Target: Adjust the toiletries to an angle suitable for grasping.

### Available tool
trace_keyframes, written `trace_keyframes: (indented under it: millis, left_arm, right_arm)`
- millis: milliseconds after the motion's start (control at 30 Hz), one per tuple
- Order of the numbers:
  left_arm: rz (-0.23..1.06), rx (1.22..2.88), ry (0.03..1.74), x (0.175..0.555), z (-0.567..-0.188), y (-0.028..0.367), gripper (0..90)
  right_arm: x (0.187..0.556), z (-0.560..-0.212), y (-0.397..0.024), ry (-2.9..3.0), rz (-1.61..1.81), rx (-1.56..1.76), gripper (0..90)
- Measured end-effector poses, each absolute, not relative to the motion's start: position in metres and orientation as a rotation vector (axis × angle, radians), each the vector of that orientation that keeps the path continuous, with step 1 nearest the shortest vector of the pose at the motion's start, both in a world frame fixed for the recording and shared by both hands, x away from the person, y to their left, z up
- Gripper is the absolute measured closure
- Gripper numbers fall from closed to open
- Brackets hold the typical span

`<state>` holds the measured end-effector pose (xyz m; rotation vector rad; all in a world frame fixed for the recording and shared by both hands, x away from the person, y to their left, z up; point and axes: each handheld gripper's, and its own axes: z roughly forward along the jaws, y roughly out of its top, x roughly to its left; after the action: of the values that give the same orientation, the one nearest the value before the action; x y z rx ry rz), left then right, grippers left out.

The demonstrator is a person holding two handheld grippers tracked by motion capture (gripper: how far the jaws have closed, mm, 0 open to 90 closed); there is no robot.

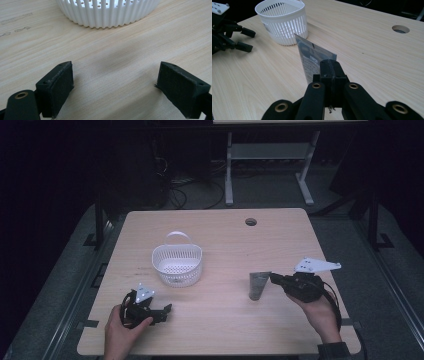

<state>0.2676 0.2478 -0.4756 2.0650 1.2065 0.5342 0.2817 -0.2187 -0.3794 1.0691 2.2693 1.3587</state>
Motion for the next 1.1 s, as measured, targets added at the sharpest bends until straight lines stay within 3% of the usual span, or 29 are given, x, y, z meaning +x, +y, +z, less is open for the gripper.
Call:
trace_keyframes:
  millis: [1100]
  left_arm:
    - [0.534,2.061,1.208,0.268,-0.476,0.248,12.5]
  right_arm:
    - [0.301,-0.379,-0.217,2.247,1.339,1.092,89.8]
